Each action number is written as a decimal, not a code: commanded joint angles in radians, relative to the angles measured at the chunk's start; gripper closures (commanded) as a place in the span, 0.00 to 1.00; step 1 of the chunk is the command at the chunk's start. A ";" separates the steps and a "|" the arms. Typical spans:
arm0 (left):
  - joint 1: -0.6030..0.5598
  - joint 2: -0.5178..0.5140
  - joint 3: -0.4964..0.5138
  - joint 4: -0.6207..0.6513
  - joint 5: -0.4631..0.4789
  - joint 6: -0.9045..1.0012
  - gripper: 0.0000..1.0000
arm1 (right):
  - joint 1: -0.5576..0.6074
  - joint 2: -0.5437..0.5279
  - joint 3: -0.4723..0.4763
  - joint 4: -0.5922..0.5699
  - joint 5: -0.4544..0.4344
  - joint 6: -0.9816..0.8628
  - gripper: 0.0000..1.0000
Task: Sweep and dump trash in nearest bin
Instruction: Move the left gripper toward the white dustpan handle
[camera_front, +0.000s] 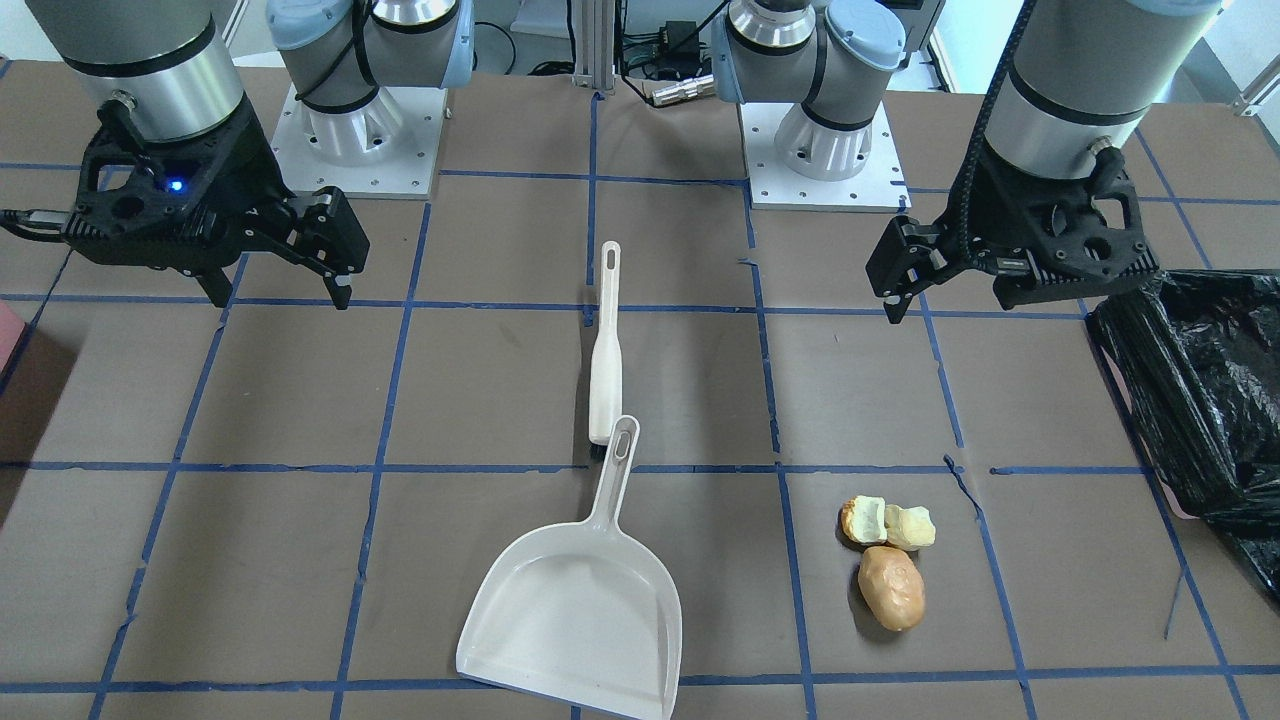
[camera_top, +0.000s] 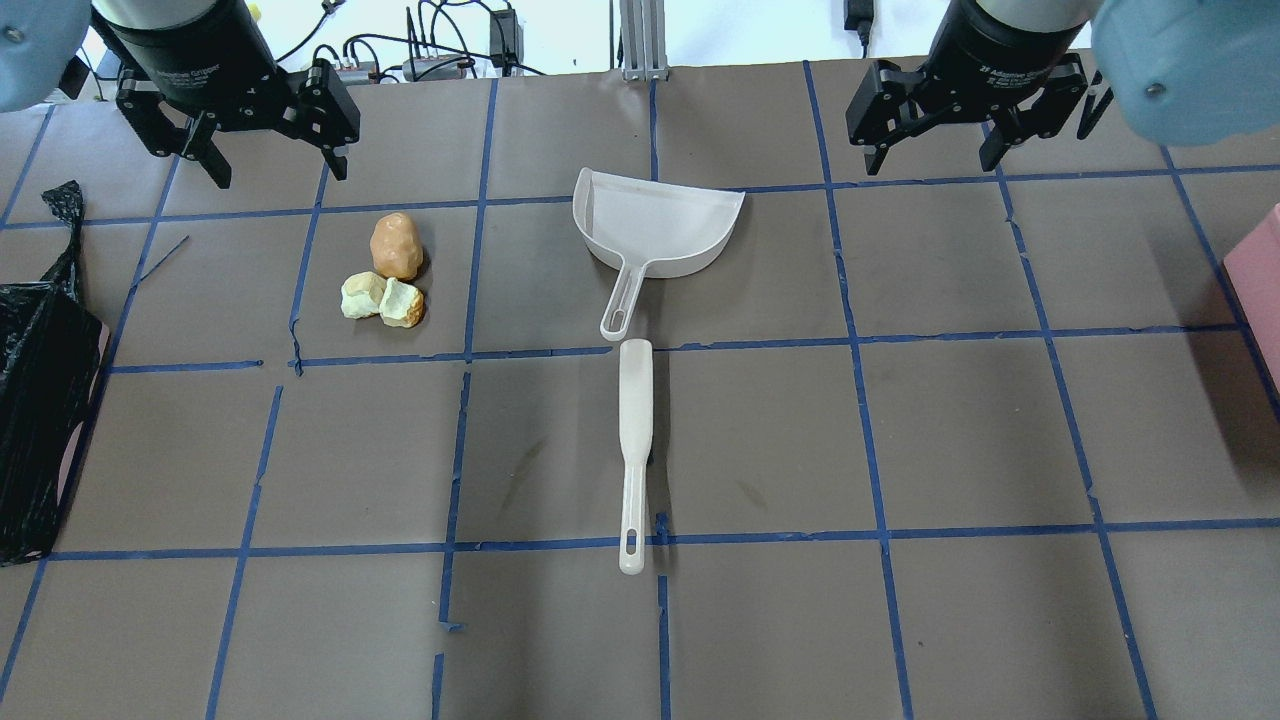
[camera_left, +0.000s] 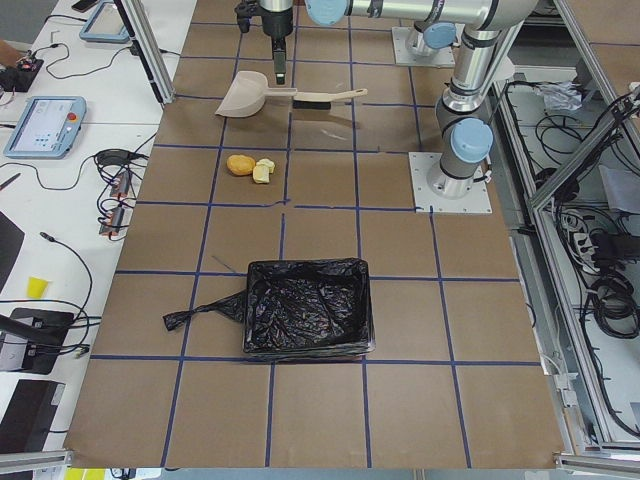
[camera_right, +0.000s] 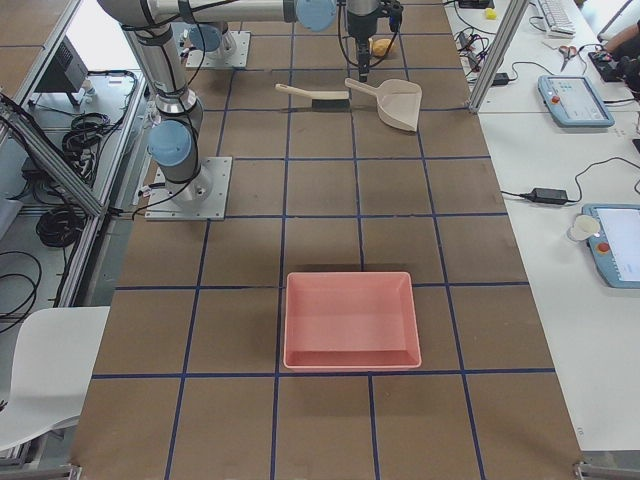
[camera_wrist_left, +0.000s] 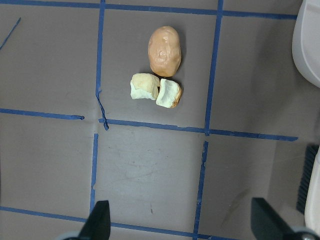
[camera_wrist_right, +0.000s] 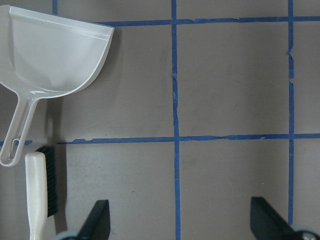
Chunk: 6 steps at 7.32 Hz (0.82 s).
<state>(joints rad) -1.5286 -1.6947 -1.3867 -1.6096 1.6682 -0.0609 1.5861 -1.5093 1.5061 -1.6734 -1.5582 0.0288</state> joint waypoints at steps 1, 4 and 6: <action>0.001 0.000 0.000 -0.001 0.001 0.000 0.00 | 0.002 -0.003 0.002 0.001 0.004 0.003 0.01; 0.001 -0.002 0.000 0.000 -0.001 0.000 0.00 | 0.000 0.000 0.005 0.001 0.009 0.000 0.00; -0.007 -0.013 0.000 -0.001 -0.002 -0.002 0.00 | 0.000 -0.006 0.009 0.004 0.009 -0.007 0.00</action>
<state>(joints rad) -1.5306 -1.7004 -1.3867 -1.6103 1.6672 -0.0624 1.5863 -1.5123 1.5133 -1.6706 -1.5496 0.0253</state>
